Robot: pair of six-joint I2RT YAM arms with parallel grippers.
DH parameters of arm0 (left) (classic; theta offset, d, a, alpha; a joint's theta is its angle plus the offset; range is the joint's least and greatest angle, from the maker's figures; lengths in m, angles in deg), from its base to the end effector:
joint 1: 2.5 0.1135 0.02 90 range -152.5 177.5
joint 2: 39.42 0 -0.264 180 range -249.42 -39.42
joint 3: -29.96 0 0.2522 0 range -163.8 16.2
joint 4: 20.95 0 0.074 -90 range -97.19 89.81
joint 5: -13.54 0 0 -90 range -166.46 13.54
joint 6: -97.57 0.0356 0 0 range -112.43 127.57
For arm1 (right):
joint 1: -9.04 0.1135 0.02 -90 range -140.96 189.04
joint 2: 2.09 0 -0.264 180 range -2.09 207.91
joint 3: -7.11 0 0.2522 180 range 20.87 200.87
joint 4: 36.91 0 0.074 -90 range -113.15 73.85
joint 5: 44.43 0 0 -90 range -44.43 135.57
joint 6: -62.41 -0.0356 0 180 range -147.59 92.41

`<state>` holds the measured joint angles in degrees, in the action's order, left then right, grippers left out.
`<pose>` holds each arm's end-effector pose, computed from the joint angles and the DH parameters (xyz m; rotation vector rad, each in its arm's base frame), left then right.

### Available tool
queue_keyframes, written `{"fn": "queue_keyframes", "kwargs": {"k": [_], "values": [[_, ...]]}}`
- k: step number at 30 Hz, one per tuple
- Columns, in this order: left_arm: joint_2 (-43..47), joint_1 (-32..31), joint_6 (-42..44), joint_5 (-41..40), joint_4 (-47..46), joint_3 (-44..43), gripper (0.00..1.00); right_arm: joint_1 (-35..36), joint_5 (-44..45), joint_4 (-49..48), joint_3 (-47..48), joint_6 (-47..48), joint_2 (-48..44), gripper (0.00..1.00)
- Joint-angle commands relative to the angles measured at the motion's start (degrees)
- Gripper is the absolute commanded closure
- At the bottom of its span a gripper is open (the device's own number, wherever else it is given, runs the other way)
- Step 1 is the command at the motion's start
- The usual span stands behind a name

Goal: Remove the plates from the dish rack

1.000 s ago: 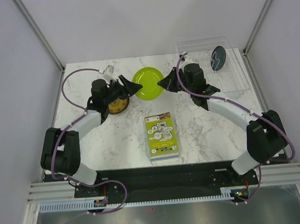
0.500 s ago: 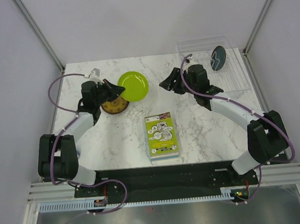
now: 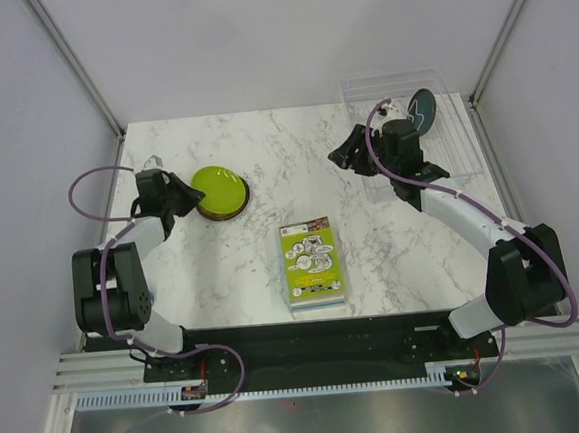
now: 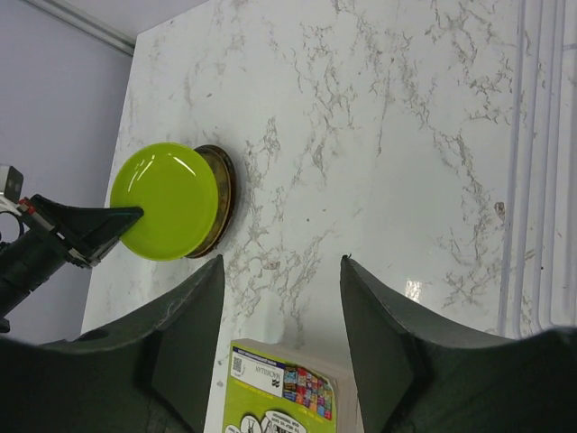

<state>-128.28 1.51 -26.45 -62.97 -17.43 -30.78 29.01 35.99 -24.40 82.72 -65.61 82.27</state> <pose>0.3294 0.0148 0.2016 -0.5669 2.0813 -0.5571 0.3222 0.1234 0.2983 0.2031 2.0190 0.8201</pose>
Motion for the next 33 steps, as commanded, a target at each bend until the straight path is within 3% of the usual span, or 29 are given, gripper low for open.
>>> {"fn": "queue_keyframes", "kwargs": {"k": [1, 4, 6, 9, 10, 13, 17, 21, 25, 33], "values": [[-2.6, 0.3, 1.5, -1.6, 2.2, -2.3, 0.98, -0.5, -0.1, 0.0, -0.3, 1.5, -0.4, 0.39], [-3.7, 0.5, 1.4, -1.5, 2.3, -2.1, 0.98, -1.0, -0.1, 0.5, -0.5, 2.0, -0.6, 0.39], [-4.5, 0.5, 1.2, -1.2, 2.4, -2.1, 0.87, -1.2, -0.3, 0.7, -0.6, 2.2, -0.6, 0.39], [-5.1, 0.6, 1.1, -0.4, 2.6, -2.3, 0.51, -1.5, -0.3, 1.1, -0.7, 2.8, -0.6, 0.39], [-5.2, 0.6, 1.1, -0.3, 3.0, -2.7, 0.30, -1.5, -0.2, 1.2, -0.5, 3.0, -0.6, 0.39], [-5.0, 0.6, 1.0, -0.5, 4.3, -2.9, 0.13, -2.2, 1.6, 3.5, 0.4, 4.6, -0.3, 0.39], [-4.4, 0.6, 1.9, -2.8, 9.1, -5.0, 0.07, -3.4, 7.0, 8.8, 4.2, 9.5, 0.5, 0.39], [-1.8, 0.5, 2.6, -8.2, 13.2, -6.2, 0.05, -5.0, 23.3, 15.6, 10.6, 16.1, 1.9, 0.38], [3.6, -0.1, 2.6, -8.3, 13.1, -5.4, 0.05, -7.7, 35.6, 16.9, 16.7, 21.7, 5.7, 0.36], [10.3, -7.3, 7.0, -1.0, 7.5, -8.3, 0.05, -14.5, 42.0, 17.1, 34.1, 29.7, 23.6, 0.36]]}}
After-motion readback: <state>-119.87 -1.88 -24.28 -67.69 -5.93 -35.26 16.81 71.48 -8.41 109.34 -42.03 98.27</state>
